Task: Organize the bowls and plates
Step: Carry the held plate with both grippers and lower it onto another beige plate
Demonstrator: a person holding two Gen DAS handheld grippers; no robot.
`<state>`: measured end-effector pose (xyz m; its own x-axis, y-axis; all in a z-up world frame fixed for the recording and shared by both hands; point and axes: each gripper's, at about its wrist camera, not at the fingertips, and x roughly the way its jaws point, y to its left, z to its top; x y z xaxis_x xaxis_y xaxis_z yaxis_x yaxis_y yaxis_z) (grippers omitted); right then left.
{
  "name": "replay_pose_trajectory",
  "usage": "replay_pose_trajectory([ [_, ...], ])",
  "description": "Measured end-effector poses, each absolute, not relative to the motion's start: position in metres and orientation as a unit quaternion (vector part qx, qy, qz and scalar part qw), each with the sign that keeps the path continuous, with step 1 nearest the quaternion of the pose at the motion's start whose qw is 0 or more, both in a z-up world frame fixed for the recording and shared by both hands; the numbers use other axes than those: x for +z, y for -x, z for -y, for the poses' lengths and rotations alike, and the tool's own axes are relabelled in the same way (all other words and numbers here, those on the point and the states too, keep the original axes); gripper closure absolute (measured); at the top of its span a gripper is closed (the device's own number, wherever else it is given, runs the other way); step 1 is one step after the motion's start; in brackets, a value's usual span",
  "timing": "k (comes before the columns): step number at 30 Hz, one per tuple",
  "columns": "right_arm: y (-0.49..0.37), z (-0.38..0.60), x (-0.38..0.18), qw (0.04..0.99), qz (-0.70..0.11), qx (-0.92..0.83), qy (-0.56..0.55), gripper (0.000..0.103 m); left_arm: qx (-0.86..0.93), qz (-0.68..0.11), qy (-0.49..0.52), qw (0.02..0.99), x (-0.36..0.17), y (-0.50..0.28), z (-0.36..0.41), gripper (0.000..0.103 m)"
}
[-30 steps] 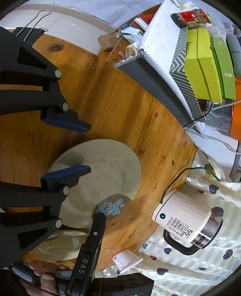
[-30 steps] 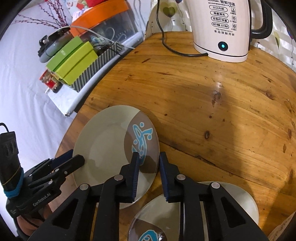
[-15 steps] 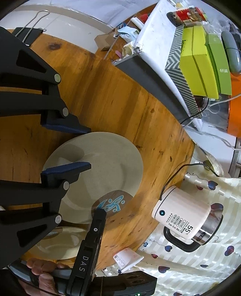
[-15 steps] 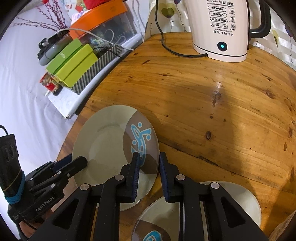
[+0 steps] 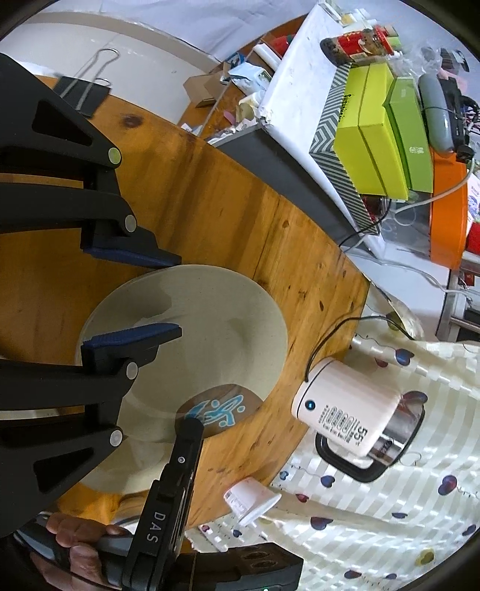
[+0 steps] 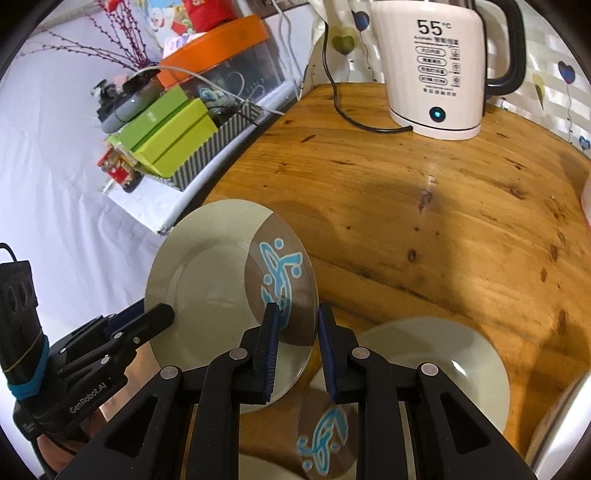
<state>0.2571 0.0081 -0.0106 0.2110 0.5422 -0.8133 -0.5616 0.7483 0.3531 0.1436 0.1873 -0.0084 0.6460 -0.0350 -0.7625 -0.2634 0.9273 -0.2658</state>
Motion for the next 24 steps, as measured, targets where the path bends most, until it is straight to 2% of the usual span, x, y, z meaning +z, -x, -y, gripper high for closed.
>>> replay_pose_trajectory([
  [11,-0.199,0.035,0.010,0.784,-0.516,0.346,-0.003,0.083,0.040,-0.413,0.170,0.894,0.010,-0.090,-0.155,0.071],
  [24,-0.136,0.088,0.007,0.790,-0.520,0.325,-0.012,0.083,0.015,-0.432,0.147,0.890,0.003,-0.039,-0.108,0.071],
])
